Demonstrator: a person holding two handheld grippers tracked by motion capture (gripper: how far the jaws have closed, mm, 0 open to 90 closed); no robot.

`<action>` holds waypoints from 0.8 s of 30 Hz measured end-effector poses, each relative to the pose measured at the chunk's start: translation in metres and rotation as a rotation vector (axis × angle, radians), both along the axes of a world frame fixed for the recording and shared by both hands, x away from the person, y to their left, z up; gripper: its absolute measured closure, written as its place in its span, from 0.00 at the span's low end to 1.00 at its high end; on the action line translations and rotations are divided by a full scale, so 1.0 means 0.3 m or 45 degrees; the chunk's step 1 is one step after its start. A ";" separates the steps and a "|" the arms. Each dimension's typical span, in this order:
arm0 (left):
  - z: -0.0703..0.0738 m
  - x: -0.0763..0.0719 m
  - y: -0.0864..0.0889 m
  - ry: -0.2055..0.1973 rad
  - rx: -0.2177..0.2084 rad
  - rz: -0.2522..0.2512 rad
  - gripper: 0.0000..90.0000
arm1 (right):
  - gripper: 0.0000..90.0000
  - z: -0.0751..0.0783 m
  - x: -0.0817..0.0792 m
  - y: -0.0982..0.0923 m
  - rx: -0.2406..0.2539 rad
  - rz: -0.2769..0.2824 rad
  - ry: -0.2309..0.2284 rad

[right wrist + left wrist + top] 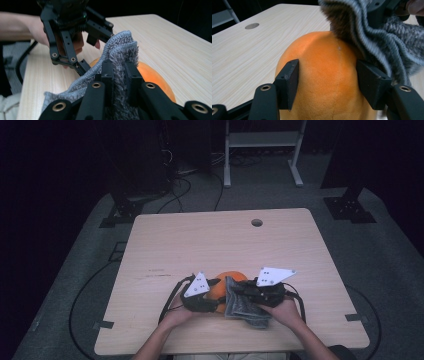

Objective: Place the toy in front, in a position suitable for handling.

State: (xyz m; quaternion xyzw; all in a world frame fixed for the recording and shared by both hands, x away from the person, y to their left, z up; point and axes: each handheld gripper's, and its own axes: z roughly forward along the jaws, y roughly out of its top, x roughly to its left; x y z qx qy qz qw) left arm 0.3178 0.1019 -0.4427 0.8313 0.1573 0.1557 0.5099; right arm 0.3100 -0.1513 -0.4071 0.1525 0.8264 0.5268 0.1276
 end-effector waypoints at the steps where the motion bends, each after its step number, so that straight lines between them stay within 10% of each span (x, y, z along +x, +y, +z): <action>1: -0.001 0.002 0.008 0.007 0.006 -0.002 0.42 | 0.89 -0.004 0.004 0.008 -0.016 0.006 0.002; 7: -0.011 0.022 0.041 0.049 -0.010 0.002 0.41 | 0.89 -0.052 0.046 -0.053 0.024 -0.070 0.102; 11: 0.016 0.018 0.025 0.041 -0.125 -0.001 0.25 | 0.89 -0.053 0.034 -0.049 0.016 -0.075 0.082; 17: -0.002 0.018 0.030 -0.026 -0.030 0.030 0.43 | 0.89 -0.054 0.035 -0.047 0.016 -0.075 0.066; 24: -0.014 0.039 0.068 0.050 -0.029 0.062 0.46 | 0.89 -0.080 0.057 -0.101 0.028 -0.160 0.122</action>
